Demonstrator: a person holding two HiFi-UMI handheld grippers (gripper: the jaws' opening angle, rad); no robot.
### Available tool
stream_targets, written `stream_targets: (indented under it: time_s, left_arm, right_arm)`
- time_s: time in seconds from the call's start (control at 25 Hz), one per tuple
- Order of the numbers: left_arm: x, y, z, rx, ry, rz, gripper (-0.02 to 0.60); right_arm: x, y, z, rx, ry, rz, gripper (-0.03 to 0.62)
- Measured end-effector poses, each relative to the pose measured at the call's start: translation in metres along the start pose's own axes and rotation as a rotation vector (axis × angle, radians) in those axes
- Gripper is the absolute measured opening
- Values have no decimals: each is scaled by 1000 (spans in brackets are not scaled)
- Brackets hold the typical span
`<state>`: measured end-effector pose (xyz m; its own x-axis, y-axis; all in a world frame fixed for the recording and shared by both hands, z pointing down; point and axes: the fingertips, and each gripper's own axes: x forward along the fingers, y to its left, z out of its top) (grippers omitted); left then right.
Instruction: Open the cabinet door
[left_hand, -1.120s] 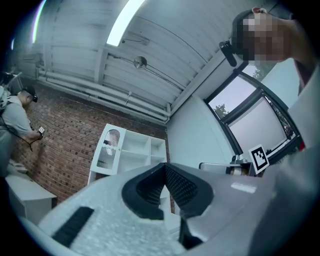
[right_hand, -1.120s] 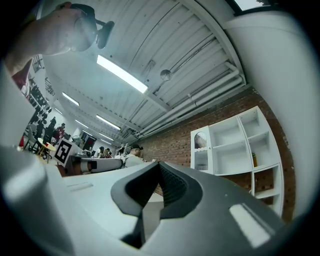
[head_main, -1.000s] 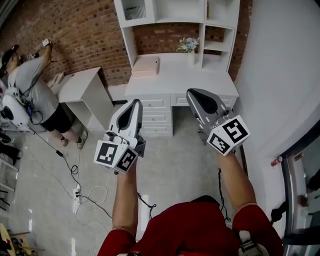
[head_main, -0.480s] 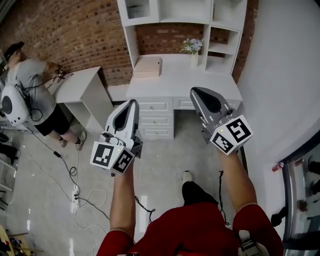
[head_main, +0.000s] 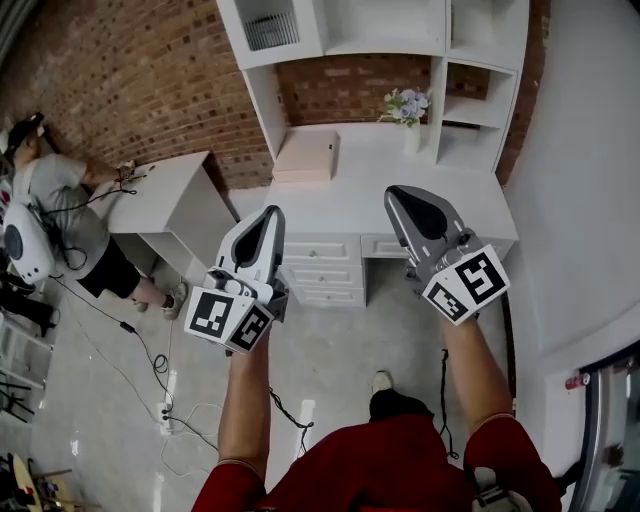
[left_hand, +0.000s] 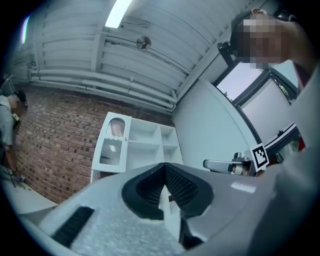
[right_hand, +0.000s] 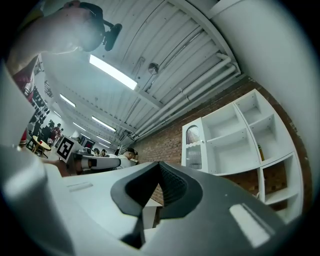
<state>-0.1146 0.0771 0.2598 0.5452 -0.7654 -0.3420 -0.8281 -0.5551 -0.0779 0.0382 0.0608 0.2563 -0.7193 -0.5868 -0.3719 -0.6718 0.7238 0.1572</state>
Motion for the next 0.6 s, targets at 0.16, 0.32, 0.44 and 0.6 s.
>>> stream_targets:
  time_s: [0.16,0.32,0.44,0.6]
  left_arm:
    - [73,29,-20,21,9,8,0]
    - [141,51,-36,39,8,13,0]
    - [178,68,-44,41,6,22,0]
    - [214,88,-53,39,10,30,0]
  right_arm:
    - [32,-65,-20,-2,-9,21,12]
    - [60,-129,-36,-4,-18,35,12]
    - [82,-163,-46,0,-16,50,12]
    - [108,-191,-56,1,-10,70,12]
